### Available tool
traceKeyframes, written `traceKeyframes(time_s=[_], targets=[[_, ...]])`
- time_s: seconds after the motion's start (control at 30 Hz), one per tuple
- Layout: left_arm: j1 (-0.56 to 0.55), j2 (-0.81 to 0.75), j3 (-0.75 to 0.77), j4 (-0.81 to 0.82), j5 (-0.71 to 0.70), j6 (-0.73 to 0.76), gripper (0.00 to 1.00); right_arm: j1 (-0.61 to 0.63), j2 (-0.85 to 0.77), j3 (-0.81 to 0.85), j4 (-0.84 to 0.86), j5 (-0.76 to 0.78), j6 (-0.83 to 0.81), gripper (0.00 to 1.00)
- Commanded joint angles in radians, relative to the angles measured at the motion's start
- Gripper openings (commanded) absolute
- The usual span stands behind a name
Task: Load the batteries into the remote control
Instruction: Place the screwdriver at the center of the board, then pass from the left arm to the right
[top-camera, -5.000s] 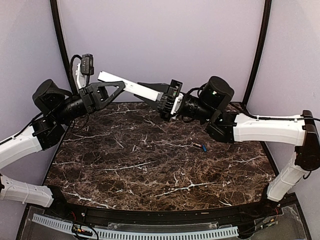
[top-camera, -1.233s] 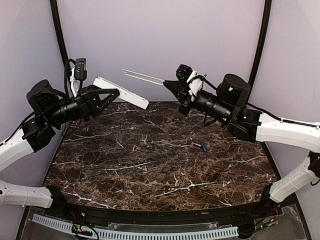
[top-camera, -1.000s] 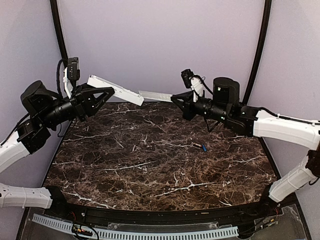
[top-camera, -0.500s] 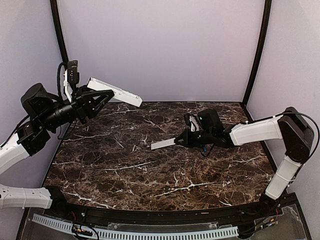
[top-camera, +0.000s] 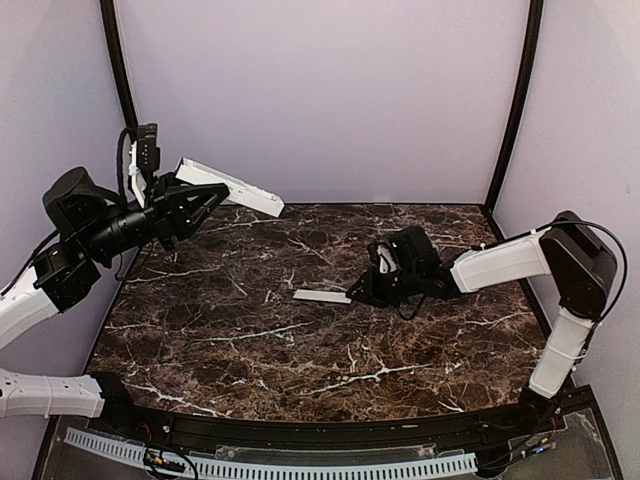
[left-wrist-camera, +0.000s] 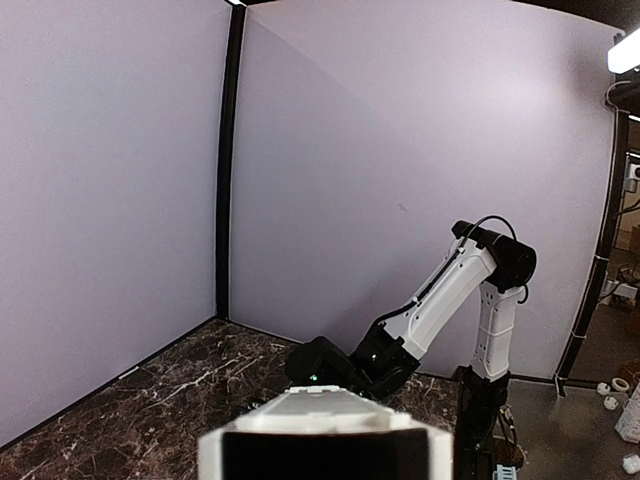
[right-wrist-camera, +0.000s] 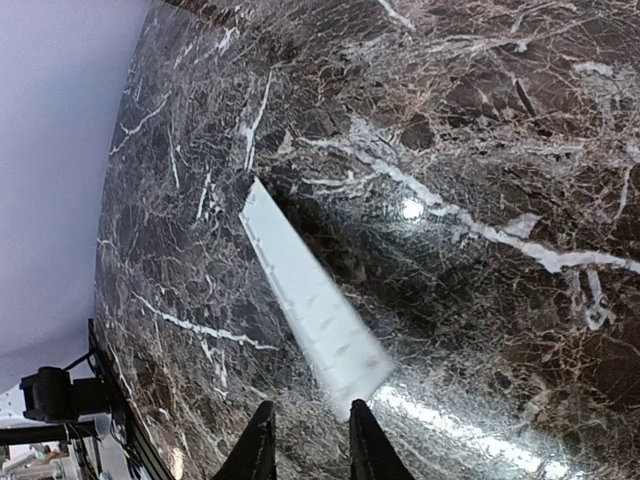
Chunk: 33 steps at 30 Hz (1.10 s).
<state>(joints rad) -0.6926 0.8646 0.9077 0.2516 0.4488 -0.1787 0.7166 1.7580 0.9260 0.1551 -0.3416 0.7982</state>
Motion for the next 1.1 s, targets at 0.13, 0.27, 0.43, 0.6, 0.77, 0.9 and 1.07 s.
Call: traceKeyframes(time_s=[0.13,0.27,0.43,0.6,0.77,0.9,1.07], targets=[[-0.001,-0.012,-0.005,0.001,0.028,0.030,0.00,-0.006,-0.016,0.053,-0.114,0.052,-0.045,0.30],[-0.001,-0.015,-0.006,-0.013,0.043,0.055,0.00,-0.002,-0.092,0.085,-0.140,0.050,-0.148,0.37],[-0.002,-0.022,-0.009,-0.047,0.142,0.132,0.00,0.106,-0.342,0.100,0.072,-0.139,-0.559,0.69],[-0.009,-0.044,-0.045,-0.041,0.295,0.230,0.00,0.170,-0.443,0.216,0.110,-0.363,-0.806,0.91],[-0.013,-0.070,-0.091,0.016,0.371,0.264,0.00,0.262,-0.372,0.397,-0.012,-0.388,-0.958,0.90],[-0.020,-0.074,-0.091,-0.008,0.385,0.305,0.00,0.331,-0.299,0.512,-0.142,-0.272,-1.067,0.86],[-0.025,-0.069,-0.099,-0.009,0.372,0.324,0.00,0.377,-0.227,0.635,-0.320,-0.207,-1.110,0.79]])
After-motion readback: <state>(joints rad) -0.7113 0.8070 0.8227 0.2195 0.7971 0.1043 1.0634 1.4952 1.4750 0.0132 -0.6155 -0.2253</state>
